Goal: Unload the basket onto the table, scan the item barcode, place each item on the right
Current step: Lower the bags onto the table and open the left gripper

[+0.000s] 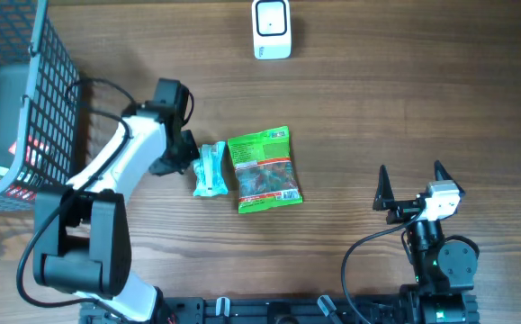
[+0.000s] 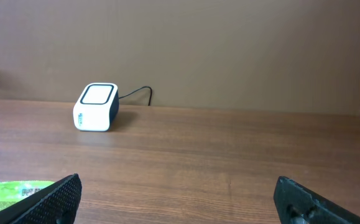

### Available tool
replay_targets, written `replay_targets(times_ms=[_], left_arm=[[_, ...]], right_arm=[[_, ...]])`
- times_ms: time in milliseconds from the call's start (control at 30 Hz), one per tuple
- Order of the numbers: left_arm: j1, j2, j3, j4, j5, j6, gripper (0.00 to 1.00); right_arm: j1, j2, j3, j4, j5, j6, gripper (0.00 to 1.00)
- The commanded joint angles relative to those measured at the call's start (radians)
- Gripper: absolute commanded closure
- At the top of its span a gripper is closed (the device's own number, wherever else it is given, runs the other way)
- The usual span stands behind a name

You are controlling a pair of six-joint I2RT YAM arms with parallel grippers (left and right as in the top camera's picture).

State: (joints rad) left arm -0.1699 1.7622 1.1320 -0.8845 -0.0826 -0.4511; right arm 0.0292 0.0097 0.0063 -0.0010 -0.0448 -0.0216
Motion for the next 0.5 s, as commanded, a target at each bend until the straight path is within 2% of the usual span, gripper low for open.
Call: replay_targets(times_ms=[0,67,133,167,300,467], left_arm=[[0.001,-0.017,-0.195,0.242,-0.006,0.002,0.89],[0.0,-0.017,-0.23,0.322,0.058,0.057,0.92],[-0.013,-0.017,-0.23,0.335,0.191,0.108,0.92],[-0.022,-0.017,-0.23,0.327,0.21,0.107,0.92],[-0.115,-0.017,-0.23,0.293,0.216,0.091,0.84],[-0.193,-0.015,-0.23,0.371,0.213,0.059,0.82]], right_arm=[[-0.003,-0.005,-0.001,0.003,-0.008,-0.004,0.0],[-0.003,-0.005,-0.001,0.003,-0.008,-0.004,0.0],[-0.003,-0.005,-0.001,0.003,-0.008,-0.004,0.0],[-0.003,-0.005,-0.001,0.003,-0.008,-0.004,0.0],[-0.003,-0.005,-0.001,0.003,-0.008,-0.004,0.0],[-0.003,-0.005,-0.001,0.003,-0.008,-0.004,0.0]])
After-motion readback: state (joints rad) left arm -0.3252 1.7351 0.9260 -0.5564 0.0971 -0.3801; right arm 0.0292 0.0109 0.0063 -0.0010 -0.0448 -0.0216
